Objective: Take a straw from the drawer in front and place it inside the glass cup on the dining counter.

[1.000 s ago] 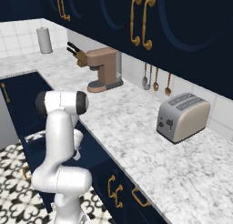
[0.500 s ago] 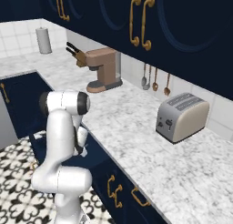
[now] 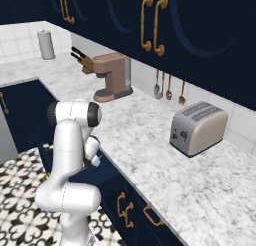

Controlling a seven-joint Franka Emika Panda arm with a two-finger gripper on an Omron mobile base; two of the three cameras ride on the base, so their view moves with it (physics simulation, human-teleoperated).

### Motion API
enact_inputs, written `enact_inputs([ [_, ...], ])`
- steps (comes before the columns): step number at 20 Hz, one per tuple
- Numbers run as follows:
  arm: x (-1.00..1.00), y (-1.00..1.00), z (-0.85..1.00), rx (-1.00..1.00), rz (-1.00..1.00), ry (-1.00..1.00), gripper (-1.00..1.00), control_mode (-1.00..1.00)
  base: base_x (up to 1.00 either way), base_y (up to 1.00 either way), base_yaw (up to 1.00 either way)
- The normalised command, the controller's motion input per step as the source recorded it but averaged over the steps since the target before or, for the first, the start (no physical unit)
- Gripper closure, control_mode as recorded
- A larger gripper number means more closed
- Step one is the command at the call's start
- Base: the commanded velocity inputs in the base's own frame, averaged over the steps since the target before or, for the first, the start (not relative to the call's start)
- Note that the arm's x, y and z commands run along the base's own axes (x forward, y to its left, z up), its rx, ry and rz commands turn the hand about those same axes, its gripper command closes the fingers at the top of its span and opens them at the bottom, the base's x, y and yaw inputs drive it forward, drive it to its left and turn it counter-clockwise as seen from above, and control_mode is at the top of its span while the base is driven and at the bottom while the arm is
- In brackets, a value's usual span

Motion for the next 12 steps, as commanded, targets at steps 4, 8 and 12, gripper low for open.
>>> enact_inputs([
  [4, -0.65, 1.0, -1.0, 0.04, 0.08, 0.0, 1.0, -1.0, 0.0, 0.0, 0.0],
  [8, -0.59, 1.0, -1.0, 0.01, 0.07, 0.0, 1.0, -1.0, 0.0, 0.0, 0.0],
  [12, -0.54, 1.0, -1.0, 0.0, 0.06, -0.04, 1.0, -1.0, 0.0, 0.0, 0.0],
])
